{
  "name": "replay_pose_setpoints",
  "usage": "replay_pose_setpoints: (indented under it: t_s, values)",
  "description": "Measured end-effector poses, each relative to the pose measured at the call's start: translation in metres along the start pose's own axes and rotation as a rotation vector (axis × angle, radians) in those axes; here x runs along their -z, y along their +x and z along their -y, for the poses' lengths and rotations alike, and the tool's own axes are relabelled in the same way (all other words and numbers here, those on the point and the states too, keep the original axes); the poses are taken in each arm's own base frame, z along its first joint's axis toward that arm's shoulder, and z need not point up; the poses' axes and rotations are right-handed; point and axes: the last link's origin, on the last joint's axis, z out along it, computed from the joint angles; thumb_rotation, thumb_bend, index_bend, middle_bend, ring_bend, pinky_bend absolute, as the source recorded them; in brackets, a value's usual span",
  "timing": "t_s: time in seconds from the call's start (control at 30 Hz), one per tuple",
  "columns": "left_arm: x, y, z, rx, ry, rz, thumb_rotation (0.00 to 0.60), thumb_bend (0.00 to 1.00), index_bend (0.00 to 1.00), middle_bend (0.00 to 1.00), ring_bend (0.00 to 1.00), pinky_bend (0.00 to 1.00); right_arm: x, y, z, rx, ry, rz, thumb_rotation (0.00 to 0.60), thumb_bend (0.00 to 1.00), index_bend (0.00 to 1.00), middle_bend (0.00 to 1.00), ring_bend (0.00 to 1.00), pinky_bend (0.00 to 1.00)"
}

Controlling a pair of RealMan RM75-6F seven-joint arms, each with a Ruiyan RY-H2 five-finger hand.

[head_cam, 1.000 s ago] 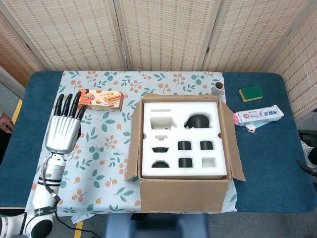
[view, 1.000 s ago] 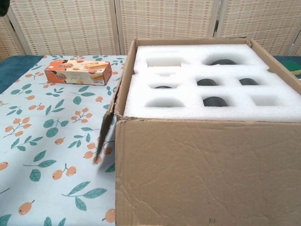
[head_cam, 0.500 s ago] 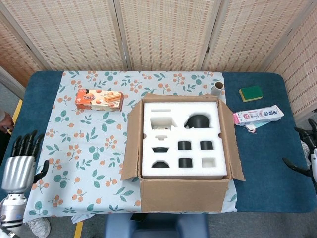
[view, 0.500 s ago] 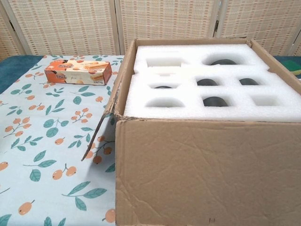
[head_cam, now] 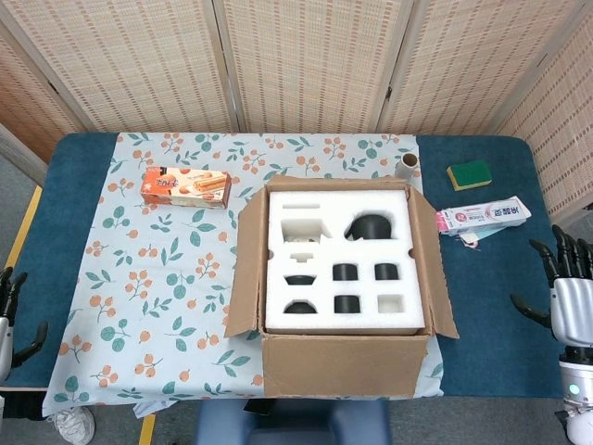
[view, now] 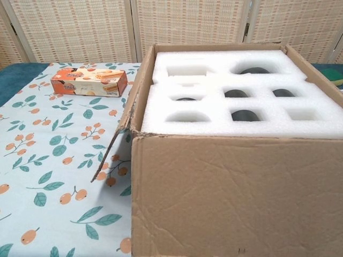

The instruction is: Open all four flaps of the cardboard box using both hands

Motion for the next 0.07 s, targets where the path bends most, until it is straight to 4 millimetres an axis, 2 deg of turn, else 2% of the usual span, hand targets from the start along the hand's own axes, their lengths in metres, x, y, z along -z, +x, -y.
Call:
replay_pose_setpoints:
  t_s: [0.07]
  values:
    - [-0.0021,-0.0018,0.0003,-0.003,-0.005,0.013,0.600,0.44,0.07,0.03,0.00,0.00,0.0005,0.0001,-0.0004,0.001,0.000,0.000,0.600,0.20,0.15,0.00,0.00,0.00]
